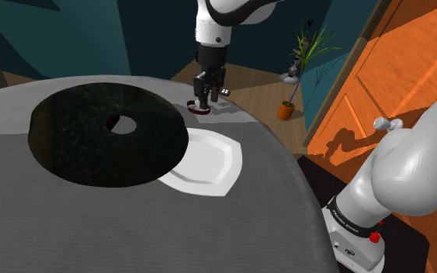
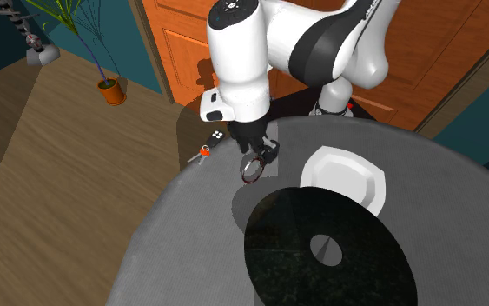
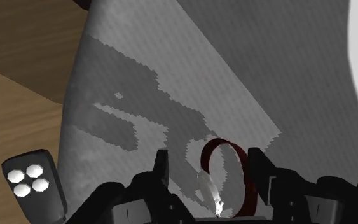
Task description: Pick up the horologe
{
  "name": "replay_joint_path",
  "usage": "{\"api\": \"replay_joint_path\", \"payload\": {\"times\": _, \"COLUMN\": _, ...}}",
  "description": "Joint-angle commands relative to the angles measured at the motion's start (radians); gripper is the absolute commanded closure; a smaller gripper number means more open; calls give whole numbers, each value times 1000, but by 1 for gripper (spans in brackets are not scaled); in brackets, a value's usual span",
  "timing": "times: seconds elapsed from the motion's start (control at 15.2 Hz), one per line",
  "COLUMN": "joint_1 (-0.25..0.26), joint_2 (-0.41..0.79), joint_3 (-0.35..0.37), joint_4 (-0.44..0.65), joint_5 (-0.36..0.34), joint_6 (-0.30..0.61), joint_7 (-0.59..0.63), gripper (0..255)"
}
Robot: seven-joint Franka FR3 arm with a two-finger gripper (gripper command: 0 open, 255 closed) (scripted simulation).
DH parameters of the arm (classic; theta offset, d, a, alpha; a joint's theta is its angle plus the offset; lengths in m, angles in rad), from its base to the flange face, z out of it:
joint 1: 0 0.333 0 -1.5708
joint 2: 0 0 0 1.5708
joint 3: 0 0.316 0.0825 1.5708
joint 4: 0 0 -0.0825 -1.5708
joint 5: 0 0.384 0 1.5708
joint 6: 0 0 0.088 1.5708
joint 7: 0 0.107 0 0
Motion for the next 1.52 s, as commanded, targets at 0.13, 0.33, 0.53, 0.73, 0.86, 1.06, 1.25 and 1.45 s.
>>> {"api": "replay_joint_path", "payload": {"times": 0.13, "joint_1": 0, "joint_2": 1, "joint_3": 0, "joint_4": -1, "joint_5": 0, "joint_6": 3, "joint_7": 0, "gripper": 255}}
{"api": "replay_joint_path", "payload": {"times": 0.33, "joint_1": 0, "joint_2": 1, "joint_3": 0, "joint_4": -1, "joint_5": 0, "joint_6": 3, "joint_7": 0, "gripper": 255}}
{"api": "replay_joint_path", "payload": {"times": 0.53, "joint_1": 0, "joint_2": 0, "joint_3": 0, "joint_4": -1, "joint_5": 0, "joint_6": 2, "joint_7": 0, "gripper": 255}}
{"api": "replay_joint_path", "payload": {"times": 0.73, "joint_1": -1, "joint_2": -7, "joint_3": -1, "joint_4": 31, "joint_5": 0, "joint_6": -38, "joint_7": 2, "gripper": 255}}
{"api": "replay_joint_path", "payload": {"times": 0.86, "joint_1": -1, "joint_2": -11, "joint_3": -2, "joint_4": 54, "joint_5": -1, "joint_6": -64, "joint_7": 4, "gripper": 255}}
{"api": "replay_joint_path", "payload": {"times": 1.06, "joint_1": -2, "joint_2": -15, "joint_3": -3, "joint_4": 90, "joint_5": -1, "joint_6": -104, "joint_7": 7, "gripper": 255}}
{"api": "replay_joint_path", "payload": {"times": 1.25, "joint_1": -2, "joint_2": -17, "joint_3": -4, "joint_4": 128, "joint_5": -2, "joint_6": -144, "joint_7": 10, "gripper": 255}}
{"api": "replay_joint_path", "payload": {"times": 1.45, "joint_1": -3, "joint_2": -18, "joint_3": -4, "joint_4": 168, "joint_5": -3, "joint_6": -184, "joint_7": 13, "gripper": 255}}
